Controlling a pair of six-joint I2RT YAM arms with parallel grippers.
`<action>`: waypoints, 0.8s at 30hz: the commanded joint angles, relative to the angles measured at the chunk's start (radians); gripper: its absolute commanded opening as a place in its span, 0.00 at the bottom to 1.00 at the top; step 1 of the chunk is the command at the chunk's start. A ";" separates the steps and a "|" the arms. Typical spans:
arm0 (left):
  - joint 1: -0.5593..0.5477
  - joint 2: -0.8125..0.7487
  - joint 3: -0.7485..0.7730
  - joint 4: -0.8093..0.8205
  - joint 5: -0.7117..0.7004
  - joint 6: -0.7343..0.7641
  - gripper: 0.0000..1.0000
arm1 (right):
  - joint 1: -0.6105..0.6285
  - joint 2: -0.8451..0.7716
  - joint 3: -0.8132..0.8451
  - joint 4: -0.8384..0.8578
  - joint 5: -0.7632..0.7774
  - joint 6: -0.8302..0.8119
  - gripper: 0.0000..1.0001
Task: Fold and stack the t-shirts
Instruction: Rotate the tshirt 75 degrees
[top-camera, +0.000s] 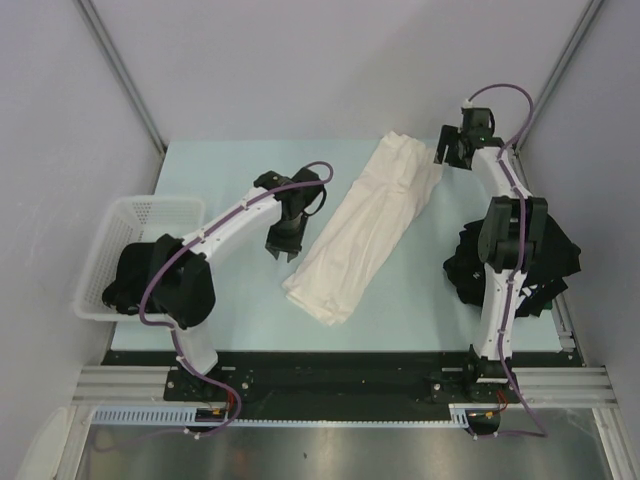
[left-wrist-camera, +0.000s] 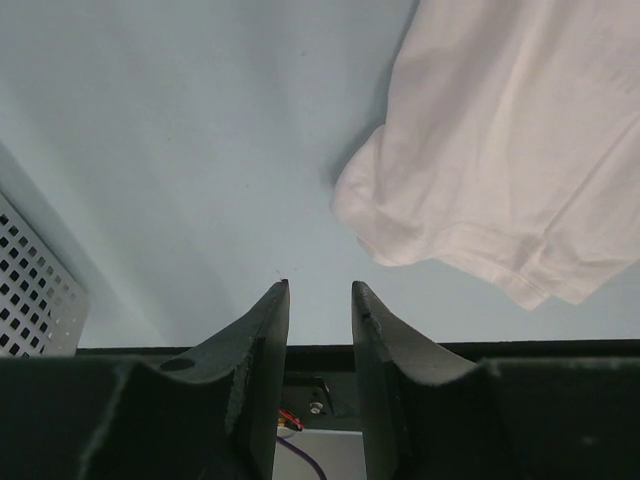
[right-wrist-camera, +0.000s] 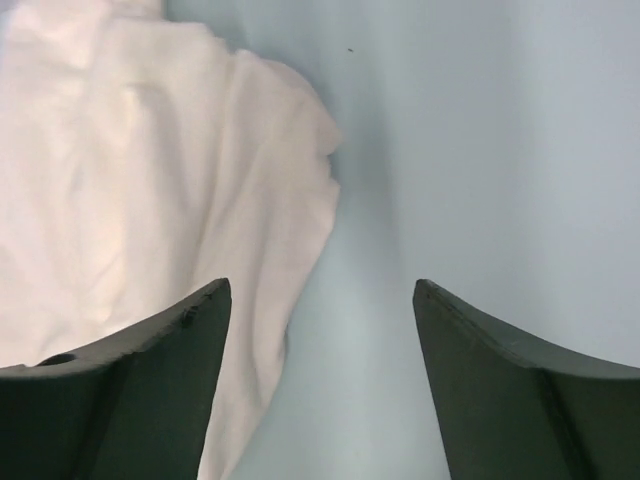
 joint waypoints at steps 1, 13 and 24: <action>-0.006 -0.078 -0.042 0.044 0.021 0.023 0.37 | 0.097 -0.211 -0.041 -0.088 0.099 0.000 0.81; -0.002 -0.217 -0.117 0.093 -0.043 0.063 0.38 | 0.422 -0.659 -0.607 -0.247 0.359 0.331 1.00; 0.046 -0.354 -0.179 0.095 -0.068 0.084 0.39 | 0.658 -0.779 -0.757 -0.254 0.265 0.543 1.00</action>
